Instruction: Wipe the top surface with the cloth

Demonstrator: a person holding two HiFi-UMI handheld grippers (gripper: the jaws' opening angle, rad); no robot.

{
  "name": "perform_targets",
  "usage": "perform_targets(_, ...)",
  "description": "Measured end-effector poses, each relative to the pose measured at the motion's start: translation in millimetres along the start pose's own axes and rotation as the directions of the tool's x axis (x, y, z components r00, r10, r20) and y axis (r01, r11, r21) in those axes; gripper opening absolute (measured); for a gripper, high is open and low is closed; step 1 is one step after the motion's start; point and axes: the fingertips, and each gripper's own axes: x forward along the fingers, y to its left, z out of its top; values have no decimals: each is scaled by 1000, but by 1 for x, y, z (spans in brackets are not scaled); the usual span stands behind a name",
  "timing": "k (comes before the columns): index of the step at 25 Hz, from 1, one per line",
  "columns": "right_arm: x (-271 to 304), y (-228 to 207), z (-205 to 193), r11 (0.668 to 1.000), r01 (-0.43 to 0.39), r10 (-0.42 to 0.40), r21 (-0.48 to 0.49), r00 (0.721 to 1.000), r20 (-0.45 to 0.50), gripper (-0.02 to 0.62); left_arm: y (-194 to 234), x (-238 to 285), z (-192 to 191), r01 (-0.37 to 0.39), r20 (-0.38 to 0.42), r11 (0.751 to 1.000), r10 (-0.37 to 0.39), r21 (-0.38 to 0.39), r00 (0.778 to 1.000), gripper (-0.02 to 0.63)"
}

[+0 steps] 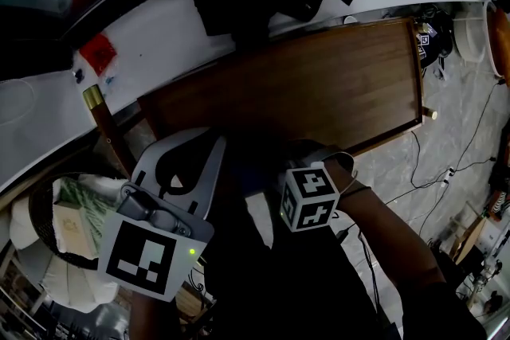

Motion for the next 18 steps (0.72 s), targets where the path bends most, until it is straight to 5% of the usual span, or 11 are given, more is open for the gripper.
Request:
perform_targets(15, 2, 31, -13, 988, -151, 149, -19, 985, -88, 97, -9, 4, -1, 4, 3, 1000, -4, 7, 1000, 11)
perform_targets(18, -6, 26, -4, 987, -161, 162, 17, 986, -36, 98, -11, 5, -4, 4, 4, 1000, -4, 1, 1000, 11)
